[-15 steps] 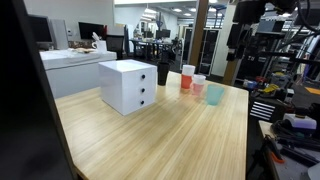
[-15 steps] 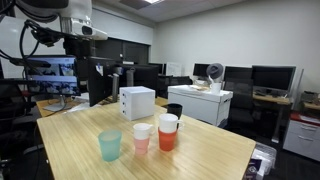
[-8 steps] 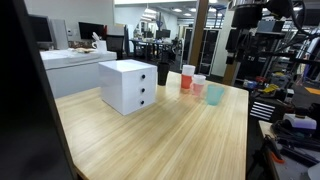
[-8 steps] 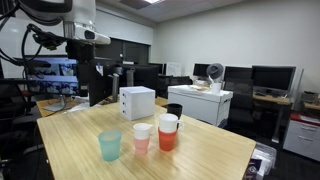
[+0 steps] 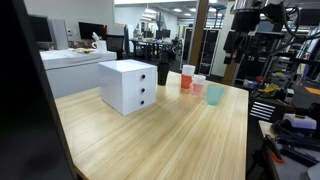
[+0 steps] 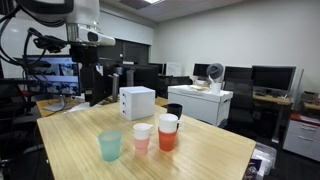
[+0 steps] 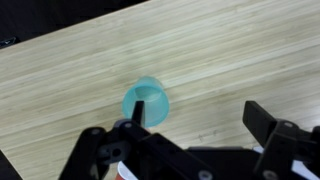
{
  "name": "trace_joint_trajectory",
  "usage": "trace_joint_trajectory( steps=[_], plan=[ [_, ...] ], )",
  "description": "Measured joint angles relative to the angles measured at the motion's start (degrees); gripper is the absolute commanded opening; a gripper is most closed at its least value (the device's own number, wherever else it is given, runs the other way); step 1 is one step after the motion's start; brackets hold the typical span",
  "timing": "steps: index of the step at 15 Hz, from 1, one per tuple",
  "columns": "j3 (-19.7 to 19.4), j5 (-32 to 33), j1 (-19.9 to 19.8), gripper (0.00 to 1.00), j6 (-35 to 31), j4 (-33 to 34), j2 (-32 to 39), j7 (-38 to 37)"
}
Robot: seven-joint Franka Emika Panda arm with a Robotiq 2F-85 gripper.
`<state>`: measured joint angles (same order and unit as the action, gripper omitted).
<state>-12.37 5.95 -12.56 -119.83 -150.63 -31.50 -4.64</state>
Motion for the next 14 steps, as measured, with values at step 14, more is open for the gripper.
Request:
trace_joint_trajectory(
  steps=[14],
  plan=[
    [-6.32, -0.01, -2.08, 1.00, -10.39, 0.23, 10.37, 7.55]
  ],
)
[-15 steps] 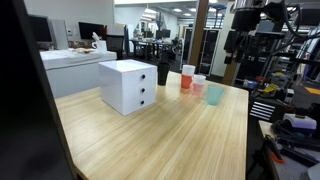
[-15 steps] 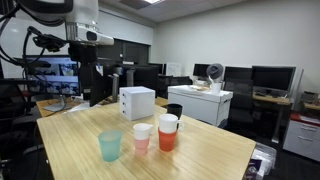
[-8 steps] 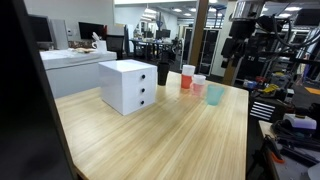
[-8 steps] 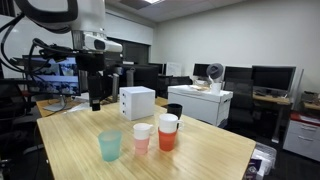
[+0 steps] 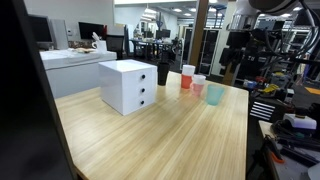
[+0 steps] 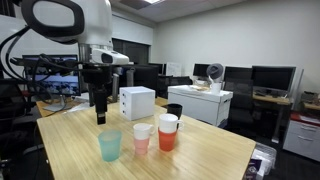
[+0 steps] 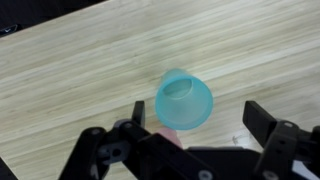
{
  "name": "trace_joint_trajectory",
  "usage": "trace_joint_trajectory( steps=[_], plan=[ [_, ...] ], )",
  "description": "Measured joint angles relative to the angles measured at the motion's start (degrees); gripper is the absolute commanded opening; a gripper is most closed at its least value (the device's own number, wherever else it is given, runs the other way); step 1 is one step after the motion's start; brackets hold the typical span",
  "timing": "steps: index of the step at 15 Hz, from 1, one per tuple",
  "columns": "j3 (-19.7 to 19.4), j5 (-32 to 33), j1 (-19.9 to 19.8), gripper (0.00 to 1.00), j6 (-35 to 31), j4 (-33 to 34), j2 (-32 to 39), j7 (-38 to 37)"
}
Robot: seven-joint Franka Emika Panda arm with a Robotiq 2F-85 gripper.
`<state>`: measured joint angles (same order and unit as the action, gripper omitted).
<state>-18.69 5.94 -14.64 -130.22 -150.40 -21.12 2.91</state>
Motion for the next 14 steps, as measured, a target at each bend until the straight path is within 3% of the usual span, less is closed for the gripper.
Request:
trace_joint_trajectory(
  steps=[9, 14],
  plan=[
    [-0.11, -0.02, -0.19, 1.00, -3.61, 3.08, 10.30, 0.74],
    [0.85, -0.06, -0.19, 1.00, -4.13, 5.66, 14.53, -4.11]
  ],
)
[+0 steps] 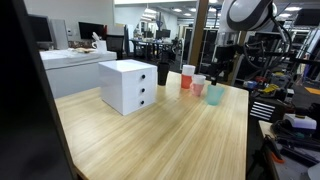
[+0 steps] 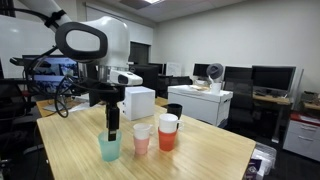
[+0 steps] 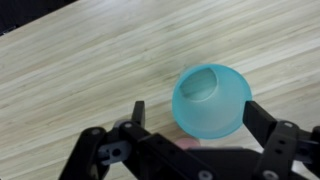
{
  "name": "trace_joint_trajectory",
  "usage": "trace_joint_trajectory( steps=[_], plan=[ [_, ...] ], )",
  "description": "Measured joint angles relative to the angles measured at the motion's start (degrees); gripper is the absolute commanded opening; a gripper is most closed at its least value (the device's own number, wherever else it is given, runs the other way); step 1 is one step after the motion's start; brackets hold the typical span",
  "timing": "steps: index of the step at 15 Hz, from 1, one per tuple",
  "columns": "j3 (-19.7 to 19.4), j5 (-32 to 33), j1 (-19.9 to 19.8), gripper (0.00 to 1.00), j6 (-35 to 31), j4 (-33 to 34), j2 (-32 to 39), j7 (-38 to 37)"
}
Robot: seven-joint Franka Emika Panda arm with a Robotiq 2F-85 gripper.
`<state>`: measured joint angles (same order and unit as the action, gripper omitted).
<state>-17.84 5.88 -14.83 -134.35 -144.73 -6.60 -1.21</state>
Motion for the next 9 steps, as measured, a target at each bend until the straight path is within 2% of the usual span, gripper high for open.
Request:
trace_joint_trajectory(
  steps=[9],
  plan=[
    [2.05, 0.00, 0.03, 1.00, -3.08, 1.65, 3.64, -11.79]
  ],
)
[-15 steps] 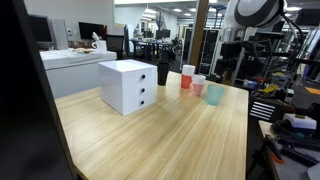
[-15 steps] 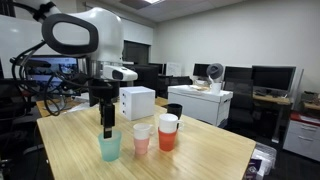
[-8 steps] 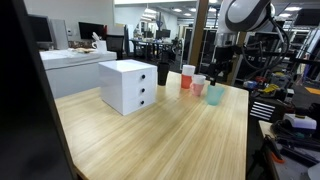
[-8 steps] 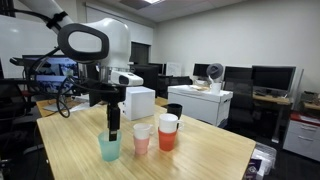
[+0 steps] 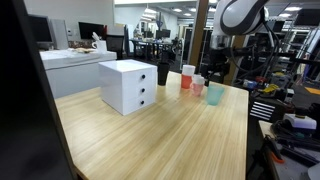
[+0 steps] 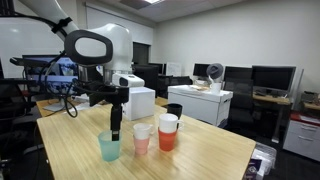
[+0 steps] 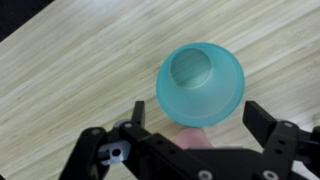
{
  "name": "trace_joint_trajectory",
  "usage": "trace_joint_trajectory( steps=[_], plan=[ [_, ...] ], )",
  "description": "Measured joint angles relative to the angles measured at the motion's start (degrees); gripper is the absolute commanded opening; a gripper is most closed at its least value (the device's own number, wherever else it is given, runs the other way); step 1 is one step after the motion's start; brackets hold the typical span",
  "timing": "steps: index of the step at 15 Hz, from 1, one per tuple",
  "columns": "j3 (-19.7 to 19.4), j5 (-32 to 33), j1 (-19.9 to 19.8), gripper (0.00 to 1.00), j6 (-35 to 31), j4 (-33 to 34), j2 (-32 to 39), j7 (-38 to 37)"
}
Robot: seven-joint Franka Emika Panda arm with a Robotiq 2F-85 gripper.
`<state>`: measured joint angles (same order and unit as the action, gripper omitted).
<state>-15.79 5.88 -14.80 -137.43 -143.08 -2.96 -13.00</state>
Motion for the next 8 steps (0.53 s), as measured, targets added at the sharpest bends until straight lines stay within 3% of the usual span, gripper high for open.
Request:
trace_joint_trajectory(
  steps=[8],
  plan=[
    [0.60, 0.11, 0.05, 1.00, 0.00, -0.01, 1.84, -5.34]
  ],
)
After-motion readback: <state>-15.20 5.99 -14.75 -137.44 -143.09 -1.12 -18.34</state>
